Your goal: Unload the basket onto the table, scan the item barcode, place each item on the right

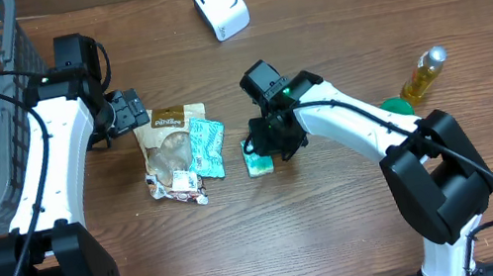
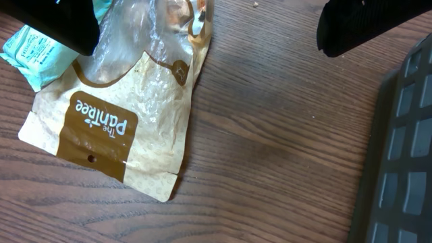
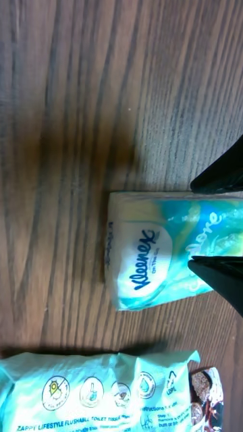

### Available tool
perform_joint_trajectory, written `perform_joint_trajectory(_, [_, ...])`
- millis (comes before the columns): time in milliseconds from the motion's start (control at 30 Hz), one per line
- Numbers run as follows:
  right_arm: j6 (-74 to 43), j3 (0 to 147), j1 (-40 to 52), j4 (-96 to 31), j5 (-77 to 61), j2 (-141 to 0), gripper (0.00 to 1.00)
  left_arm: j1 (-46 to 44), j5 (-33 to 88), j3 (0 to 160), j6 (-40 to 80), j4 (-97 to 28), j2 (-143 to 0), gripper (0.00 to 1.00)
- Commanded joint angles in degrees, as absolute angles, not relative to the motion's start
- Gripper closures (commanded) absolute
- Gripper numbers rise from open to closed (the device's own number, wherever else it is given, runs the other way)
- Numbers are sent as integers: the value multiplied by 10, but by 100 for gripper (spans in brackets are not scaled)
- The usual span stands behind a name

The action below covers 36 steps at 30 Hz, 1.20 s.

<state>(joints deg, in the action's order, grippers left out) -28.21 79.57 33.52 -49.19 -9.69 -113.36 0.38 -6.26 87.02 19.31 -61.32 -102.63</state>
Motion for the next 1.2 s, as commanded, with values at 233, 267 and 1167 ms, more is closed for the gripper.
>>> perform_joint_trajectory(233, [-292,790,320,-487,-100,-1113,69,4,-65,879,193,-613,-1016,0])
perform_joint_trajectory(267, [-292,788,317,-487,-100,-1113,69,4,-65,879,193,-613,-1016,0])
perform_joint_trajectory(1167, [-300,763,307,-436,-143,-1111,69,4,-65,879,193,-613,-1016,0])
